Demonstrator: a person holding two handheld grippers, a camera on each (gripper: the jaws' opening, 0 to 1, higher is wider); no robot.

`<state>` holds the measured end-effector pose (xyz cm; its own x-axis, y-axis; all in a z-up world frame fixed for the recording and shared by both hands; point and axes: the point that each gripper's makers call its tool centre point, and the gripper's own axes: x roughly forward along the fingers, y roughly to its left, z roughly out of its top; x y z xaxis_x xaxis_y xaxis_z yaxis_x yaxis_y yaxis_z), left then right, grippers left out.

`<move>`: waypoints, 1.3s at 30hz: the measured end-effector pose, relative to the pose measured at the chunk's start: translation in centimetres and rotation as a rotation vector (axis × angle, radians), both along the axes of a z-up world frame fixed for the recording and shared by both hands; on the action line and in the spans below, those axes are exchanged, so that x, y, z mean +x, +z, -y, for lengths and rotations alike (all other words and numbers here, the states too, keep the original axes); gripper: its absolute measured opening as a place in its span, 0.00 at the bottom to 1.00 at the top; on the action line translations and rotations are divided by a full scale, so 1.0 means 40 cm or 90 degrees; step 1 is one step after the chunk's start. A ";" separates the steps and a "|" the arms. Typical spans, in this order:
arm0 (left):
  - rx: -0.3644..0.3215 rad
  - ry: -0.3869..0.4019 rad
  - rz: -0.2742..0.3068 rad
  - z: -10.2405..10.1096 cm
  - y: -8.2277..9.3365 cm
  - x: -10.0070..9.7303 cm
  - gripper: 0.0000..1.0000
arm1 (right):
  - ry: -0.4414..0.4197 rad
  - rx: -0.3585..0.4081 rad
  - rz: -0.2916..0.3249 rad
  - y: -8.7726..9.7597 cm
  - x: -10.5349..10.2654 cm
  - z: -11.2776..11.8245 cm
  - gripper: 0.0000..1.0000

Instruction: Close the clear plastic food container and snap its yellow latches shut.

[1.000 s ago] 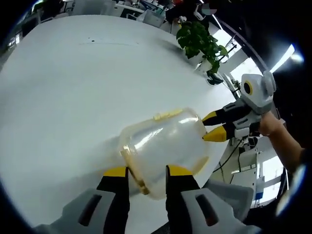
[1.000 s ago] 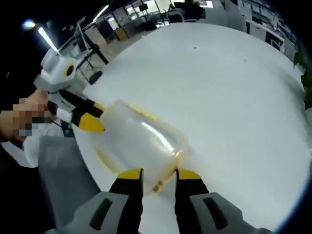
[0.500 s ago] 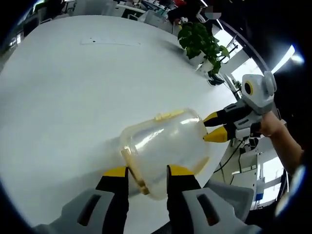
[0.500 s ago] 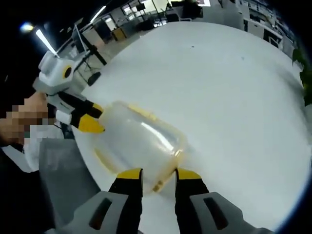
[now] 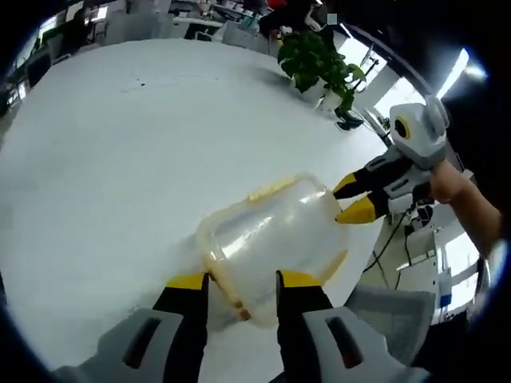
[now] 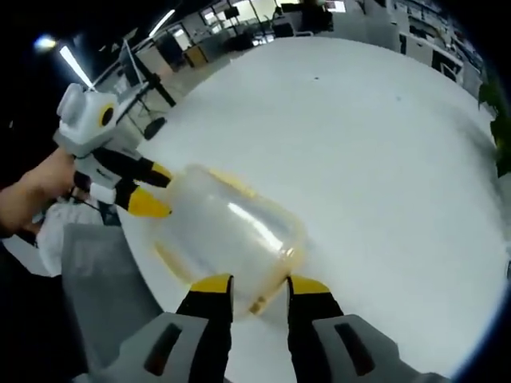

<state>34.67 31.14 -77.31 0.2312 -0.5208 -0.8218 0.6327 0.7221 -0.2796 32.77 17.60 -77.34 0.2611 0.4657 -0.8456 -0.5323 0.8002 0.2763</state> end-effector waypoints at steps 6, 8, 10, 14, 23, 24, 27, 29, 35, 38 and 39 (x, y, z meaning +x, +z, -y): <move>0.041 -0.063 0.060 0.003 0.009 0.008 0.36 | 0.048 -0.029 0.036 0.006 0.003 -0.002 0.27; 0.059 -0.083 0.083 0.004 0.013 0.011 0.37 | 0.060 -0.038 0.047 0.005 0.007 0.000 0.28; 0.072 -0.105 0.109 0.006 0.017 0.015 0.38 | 0.069 -0.045 0.057 0.007 0.007 0.000 0.28; 0.092 -0.146 0.162 0.018 0.026 0.015 0.36 | 0.116 -0.076 0.105 0.013 0.010 -0.002 0.30; 0.114 -0.258 0.242 0.046 0.039 0.000 0.33 | 0.291 -0.128 0.229 0.029 0.011 -0.040 0.29; 0.101 -0.253 0.241 0.052 0.041 0.000 0.35 | 0.297 -0.123 0.228 0.029 0.009 -0.044 0.30; 0.081 -0.253 0.245 0.060 0.060 0.006 0.37 | 0.284 -0.099 0.207 0.031 0.015 -0.054 0.33; 0.082 -0.255 0.252 0.058 0.067 0.014 0.38 | 0.281 -0.076 0.218 0.048 0.023 -0.070 0.32; 0.039 -0.294 0.250 0.087 0.078 -0.003 0.37 | 0.284 -0.036 0.231 0.072 0.039 -0.106 0.32; 0.034 -0.321 0.254 0.102 0.081 -0.016 0.36 | 0.297 -0.033 0.227 0.070 0.039 -0.115 0.31; 0.036 -0.324 0.255 0.103 0.080 -0.015 0.35 | 0.300 -0.031 0.223 0.069 0.037 -0.118 0.31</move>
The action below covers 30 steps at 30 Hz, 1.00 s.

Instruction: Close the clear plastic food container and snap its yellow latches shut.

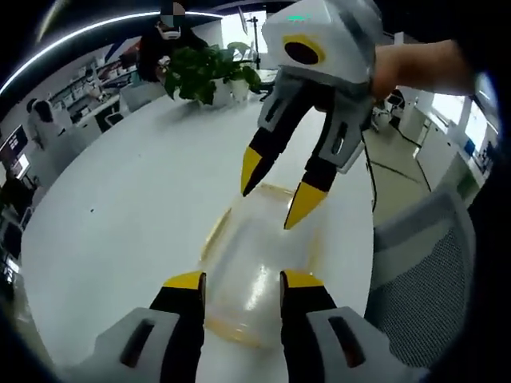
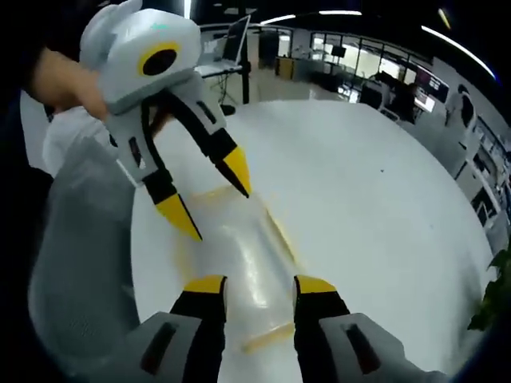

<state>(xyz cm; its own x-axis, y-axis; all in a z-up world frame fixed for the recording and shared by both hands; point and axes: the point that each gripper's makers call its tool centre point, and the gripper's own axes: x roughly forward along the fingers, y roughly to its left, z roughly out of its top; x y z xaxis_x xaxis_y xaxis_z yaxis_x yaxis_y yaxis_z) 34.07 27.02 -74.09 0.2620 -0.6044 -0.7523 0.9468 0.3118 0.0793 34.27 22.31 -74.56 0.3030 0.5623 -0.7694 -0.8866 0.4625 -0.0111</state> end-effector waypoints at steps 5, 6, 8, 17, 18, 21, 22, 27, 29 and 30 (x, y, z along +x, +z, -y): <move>-0.025 -0.017 -0.016 0.028 -0.007 -0.011 0.33 | 0.031 -0.003 -0.002 -0.012 -0.011 -0.018 0.30; -0.027 -0.027 -0.014 0.034 -0.006 -0.014 0.33 | 0.036 -0.003 -0.001 -0.012 -0.012 -0.021 0.30; -0.023 -0.036 -0.009 0.041 -0.007 -0.014 0.33 | 0.040 -0.001 -0.002 -0.011 -0.011 -0.026 0.30; -0.026 -0.045 -0.019 0.049 -0.017 -0.011 0.33 | 0.048 0.008 -0.006 -0.013 -0.002 -0.043 0.30; -0.026 -0.046 -0.020 0.050 -0.017 -0.013 0.33 | 0.050 0.008 -0.007 -0.014 -0.002 -0.045 0.30; -0.023 -0.049 -0.018 0.051 -0.020 -0.013 0.33 | 0.058 0.004 -0.004 -0.016 -0.001 -0.047 0.30; -0.022 -0.049 -0.019 0.051 -0.021 -0.013 0.33 | 0.059 0.003 -0.005 -0.017 -0.002 -0.048 0.30; -0.019 -0.053 -0.024 0.048 -0.029 -0.025 0.32 | 0.066 -0.009 -0.003 -0.021 0.008 -0.048 0.30; -0.016 -0.052 -0.024 0.046 -0.034 -0.028 0.32 | 0.064 -0.005 0.001 -0.018 0.018 -0.048 0.30; -0.015 -0.052 -0.026 0.045 -0.036 -0.030 0.32 | 0.057 0.000 -0.001 -0.017 0.026 -0.049 0.30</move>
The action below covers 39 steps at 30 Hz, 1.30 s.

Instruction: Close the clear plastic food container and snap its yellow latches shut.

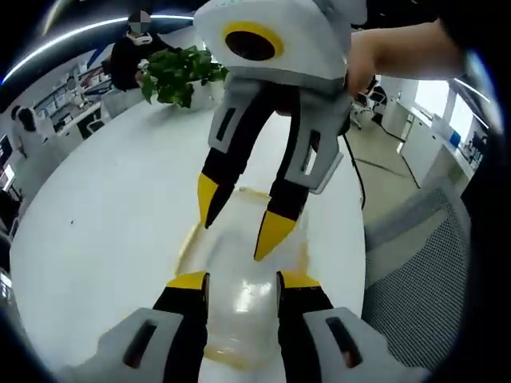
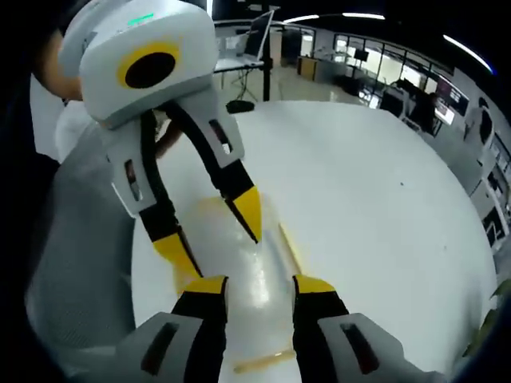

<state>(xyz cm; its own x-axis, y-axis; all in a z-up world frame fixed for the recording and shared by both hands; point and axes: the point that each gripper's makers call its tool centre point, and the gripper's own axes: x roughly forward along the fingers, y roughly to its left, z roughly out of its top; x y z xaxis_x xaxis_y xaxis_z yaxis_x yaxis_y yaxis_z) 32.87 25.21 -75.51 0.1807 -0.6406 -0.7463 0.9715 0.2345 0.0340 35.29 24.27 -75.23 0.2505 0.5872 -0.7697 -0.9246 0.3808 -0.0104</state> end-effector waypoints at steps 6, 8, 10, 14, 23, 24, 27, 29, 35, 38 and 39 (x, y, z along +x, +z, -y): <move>0.000 -0.009 0.007 -0.002 -0.007 -0.031 0.35 | -0.012 0.004 -0.002 -0.005 0.024 -0.004 0.31; 0.015 -0.007 0.014 -0.007 -0.015 -0.035 0.38 | -0.013 0.000 0.000 -0.010 0.031 -0.003 0.31; 0.006 -0.002 0.017 -0.005 -0.007 -0.036 0.39 | -0.016 -0.001 -0.002 -0.013 0.038 -0.002 0.32; 0.009 0.002 0.033 -0.005 -0.005 -0.030 0.43 | -0.015 0.000 -0.010 -0.020 0.047 -0.006 0.33; 0.051 -0.020 0.054 -0.014 -0.026 -0.044 0.50 | -0.013 0.016 -0.040 -0.028 0.059 -0.012 0.36; 0.052 -0.024 0.058 -0.013 -0.029 -0.048 0.50 | -0.009 0.019 -0.053 -0.030 0.054 -0.014 0.36; 0.042 -0.024 0.055 -0.007 -0.025 -0.055 0.52 | -0.005 0.025 -0.063 -0.032 0.054 -0.014 0.36; 0.041 -0.025 0.056 -0.005 -0.024 -0.057 0.52 | -0.010 0.032 -0.076 -0.033 0.059 -0.014 0.37; 0.046 -0.038 0.070 0.005 -0.027 -0.052 0.53 | 0.005 0.045 -0.121 -0.042 0.059 -0.023 0.39; 0.051 -0.043 0.074 0.005 -0.030 -0.050 0.53 | 0.012 0.056 -0.142 -0.045 0.055 -0.035 0.38; 0.053 -0.046 0.077 0.005 -0.031 -0.049 0.53 | 0.016 0.059 -0.157 -0.047 0.049 -0.041 0.38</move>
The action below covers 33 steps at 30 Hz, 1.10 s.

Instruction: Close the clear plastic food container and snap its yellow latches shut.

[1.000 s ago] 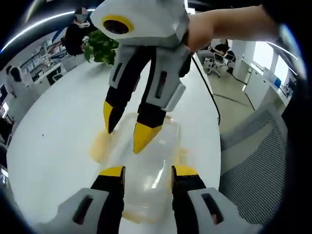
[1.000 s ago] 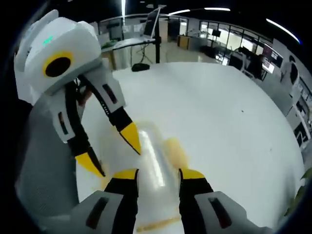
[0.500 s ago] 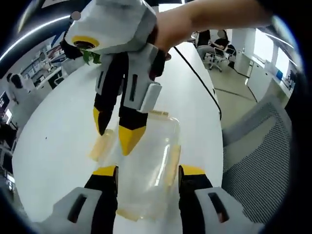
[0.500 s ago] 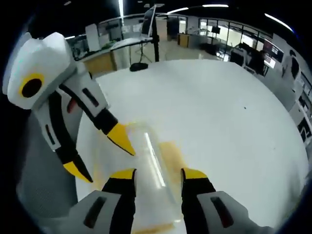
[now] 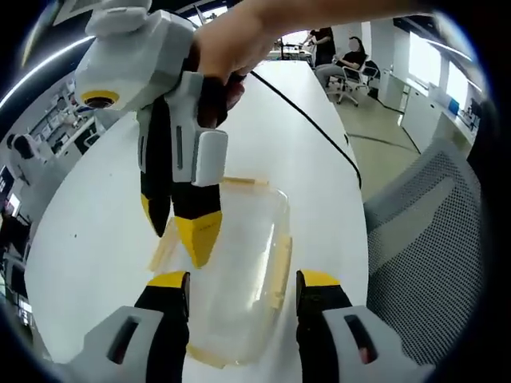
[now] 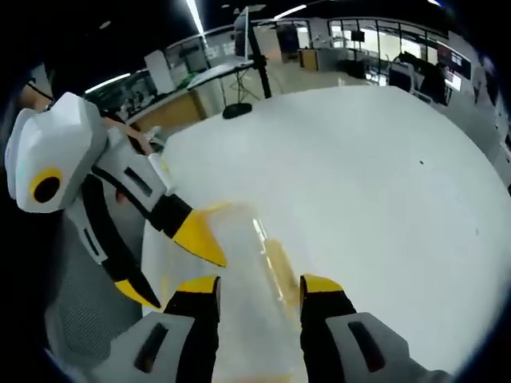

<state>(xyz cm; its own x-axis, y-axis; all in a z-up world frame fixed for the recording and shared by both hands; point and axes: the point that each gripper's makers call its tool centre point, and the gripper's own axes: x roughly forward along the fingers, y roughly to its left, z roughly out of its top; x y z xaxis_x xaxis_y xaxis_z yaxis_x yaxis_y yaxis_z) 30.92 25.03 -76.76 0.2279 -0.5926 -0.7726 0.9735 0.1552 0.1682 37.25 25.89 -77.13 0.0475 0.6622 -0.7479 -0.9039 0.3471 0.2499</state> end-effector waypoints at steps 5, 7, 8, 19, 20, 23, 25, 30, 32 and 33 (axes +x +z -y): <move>-0.001 -0.002 0.001 0.002 0.000 0.005 0.53 | 0.008 -0.003 -0.016 -0.002 0.002 -0.002 0.39; 0.000 -0.007 0.004 0.004 0.000 0.005 0.53 | 0.012 -0.003 -0.027 -0.005 0.003 -0.001 0.38; 0.001 -0.008 0.006 0.005 -0.001 0.006 0.53 | 0.014 -0.003 -0.033 -0.007 0.001 0.000 0.39; 0.011 -0.031 0.021 0.017 -0.009 0.004 0.56 | 0.027 -0.009 -0.090 -0.015 -0.015 -0.002 0.39; 0.012 -0.030 0.021 0.016 -0.009 0.004 0.56 | 0.030 -0.012 -0.091 -0.016 -0.016 -0.002 0.39; 0.017 -0.029 0.019 0.017 -0.011 0.006 0.55 | 0.035 -0.016 -0.096 -0.016 -0.016 -0.002 0.38; 0.019 -0.029 0.020 0.017 -0.011 0.005 0.55 | 0.036 -0.018 -0.100 -0.016 -0.016 -0.001 0.37; 0.019 -0.032 0.026 0.018 -0.013 0.004 0.54 | 0.042 -0.015 -0.100 -0.016 -0.015 0.000 0.36; 0.016 -0.045 0.037 0.021 -0.014 0.002 0.53 | 0.044 -0.015 -0.099 -0.016 -0.013 0.000 0.35; 0.016 -0.044 0.039 0.020 -0.013 0.002 0.53 | 0.042 -0.017 -0.102 -0.017 -0.011 0.000 0.35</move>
